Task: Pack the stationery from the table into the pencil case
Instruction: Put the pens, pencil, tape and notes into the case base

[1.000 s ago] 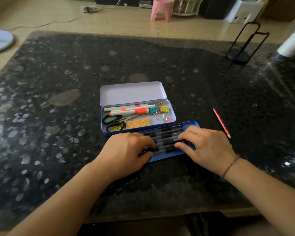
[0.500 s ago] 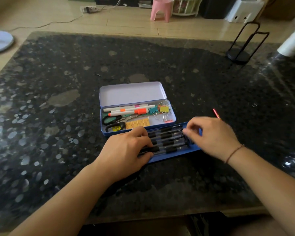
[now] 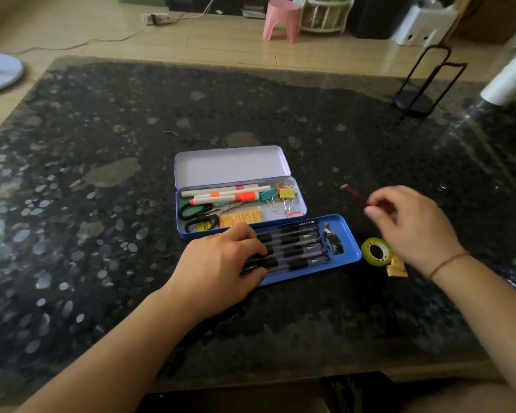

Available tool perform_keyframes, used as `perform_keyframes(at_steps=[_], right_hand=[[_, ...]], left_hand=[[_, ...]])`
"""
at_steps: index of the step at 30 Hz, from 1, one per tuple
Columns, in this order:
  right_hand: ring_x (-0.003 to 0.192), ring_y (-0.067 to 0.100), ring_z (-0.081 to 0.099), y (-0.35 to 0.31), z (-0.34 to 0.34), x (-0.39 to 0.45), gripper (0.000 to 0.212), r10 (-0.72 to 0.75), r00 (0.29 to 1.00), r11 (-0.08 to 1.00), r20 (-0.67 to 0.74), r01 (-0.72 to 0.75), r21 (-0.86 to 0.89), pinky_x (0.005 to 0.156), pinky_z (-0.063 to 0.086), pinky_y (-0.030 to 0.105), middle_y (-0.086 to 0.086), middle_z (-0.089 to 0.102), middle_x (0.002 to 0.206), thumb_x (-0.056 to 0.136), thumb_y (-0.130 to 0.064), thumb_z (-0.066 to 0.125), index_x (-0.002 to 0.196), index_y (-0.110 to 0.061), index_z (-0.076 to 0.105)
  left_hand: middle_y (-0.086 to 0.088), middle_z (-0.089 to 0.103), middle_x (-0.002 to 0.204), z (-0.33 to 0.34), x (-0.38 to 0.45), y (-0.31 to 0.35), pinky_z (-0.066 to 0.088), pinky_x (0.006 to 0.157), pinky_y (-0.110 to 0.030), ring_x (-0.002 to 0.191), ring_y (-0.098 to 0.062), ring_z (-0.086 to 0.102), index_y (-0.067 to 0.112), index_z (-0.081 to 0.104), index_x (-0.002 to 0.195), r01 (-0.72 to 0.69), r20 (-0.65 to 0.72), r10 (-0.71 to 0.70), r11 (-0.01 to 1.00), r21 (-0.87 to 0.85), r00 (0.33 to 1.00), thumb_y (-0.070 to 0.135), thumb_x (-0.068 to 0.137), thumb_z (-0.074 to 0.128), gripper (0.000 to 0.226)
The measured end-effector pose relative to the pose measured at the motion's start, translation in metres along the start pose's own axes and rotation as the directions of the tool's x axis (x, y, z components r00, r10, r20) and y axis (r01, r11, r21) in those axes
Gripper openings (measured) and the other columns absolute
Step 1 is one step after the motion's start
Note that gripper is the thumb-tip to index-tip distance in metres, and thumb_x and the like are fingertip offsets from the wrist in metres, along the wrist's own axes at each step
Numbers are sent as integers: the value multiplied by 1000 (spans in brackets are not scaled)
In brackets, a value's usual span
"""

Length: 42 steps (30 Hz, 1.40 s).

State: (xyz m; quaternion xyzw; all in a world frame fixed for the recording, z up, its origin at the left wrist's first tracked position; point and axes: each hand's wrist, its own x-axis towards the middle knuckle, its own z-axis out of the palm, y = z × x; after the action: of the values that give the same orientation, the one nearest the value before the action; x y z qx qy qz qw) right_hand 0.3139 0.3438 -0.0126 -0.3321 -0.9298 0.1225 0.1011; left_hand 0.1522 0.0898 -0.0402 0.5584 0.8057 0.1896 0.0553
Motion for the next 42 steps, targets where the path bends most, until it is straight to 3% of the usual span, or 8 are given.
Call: perform_keyframes(at_steps=[3, 6, 8, 22, 24, 26, 29, 42], right_hand=[[83, 15, 59, -37, 3, -29, 10, -490, 867, 872, 93, 489, 36, 66, 51, 34, -9, 62, 91, 89, -34, 56, 92, -31, 64], [76, 15, 59, -57, 24, -43, 10, -585, 781, 793, 217, 608, -50, 53, 42, 24, -9, 62, 86, 85, -37, 59, 89, -31, 65], [74, 14, 59, -65, 30, -44, 10, -568, 795, 806, 214, 589, -47, 53, 30, 16, -9, 63, 84, 81, -34, 68, 89, -29, 66], [97, 8, 60, -80, 17, -55, 21, -611, 765, 785, 204, 552, 282, 88, 49, 26, -9, 69, 102, 87, -33, 60, 104, -23, 70], [97, 13, 62, -55, 1, -33, 20, -404, 912, 893, 65, 378, 245, 88, 50, 32, -8, 68, 101, 81, -22, 67, 101, -25, 70], [110, 17, 56, -26, -19, -15, 40, -119, 976, 993, 185, 118, 16, 93, 49, 36, -8, 59, 116, 76, -21, 73, 113, -33, 62], [127, 13, 38, -2, -31, -14, 76, 184, 851, 952, 493, -30, -304, 100, 45, 36, -11, 38, 137, 71, -36, 79, 135, -40, 39], [105, 6, 52, -16, -17, -7, 54, -161, 944, 987, 288, 160, 28, 93, 47, 31, -16, 55, 110, 73, -45, 77, 121, -36, 57]], left_hand=[[18, 56, 109, 1, 1, -1, 51, 64, -27, 81, -7, 60, 35, 67, 102, 44, 5, -44, 997, -63, 999, 49, 79, 66, 27], [20, 54, 107, 2, 2, -3, 53, 67, -30, 84, -5, 58, 38, 68, 99, 68, 15, -67, 994, -87, 998, 48, 78, 68, 23], [19, 55, 106, 2, 3, -3, 54, 68, -33, 84, -6, 58, 38, 68, 98, 71, 21, -69, 993, -93, 997, 48, 78, 69, 22], [16, 54, 110, -1, 0, -4, 54, 64, -33, 86, -9, 60, 34, 66, 103, 6, -28, -8, 997, -78, 1000, 50, 80, 60, 29], [13, 52, 115, 0, 1, -1, 52, 76, -32, 100, -10, 54, 32, 64, 109, -45, -32, 43, 998, -49, 999, 54, 80, 61, 37], [10, 49, 127, 2, 2, 3, 45, 92, -34, 115, -14, 46, 31, 59, 119, -108, 0, 108, 994, 16, 994, 56, 79, 61, 46], [6, 42, 140, 5, 3, 7, 36, 103, -39, 128, -19, 36, 31, 50, 130, -97, 17, 96, 993, 63, 995, 58, 79, 60, 59], [11, 43, 137, 12, 7, 11, 34, 100, -42, 125, -19, 36, 32, 40, 136, -28, 56, 22, 992, 124, 998, 69, 79, 48, 69]])
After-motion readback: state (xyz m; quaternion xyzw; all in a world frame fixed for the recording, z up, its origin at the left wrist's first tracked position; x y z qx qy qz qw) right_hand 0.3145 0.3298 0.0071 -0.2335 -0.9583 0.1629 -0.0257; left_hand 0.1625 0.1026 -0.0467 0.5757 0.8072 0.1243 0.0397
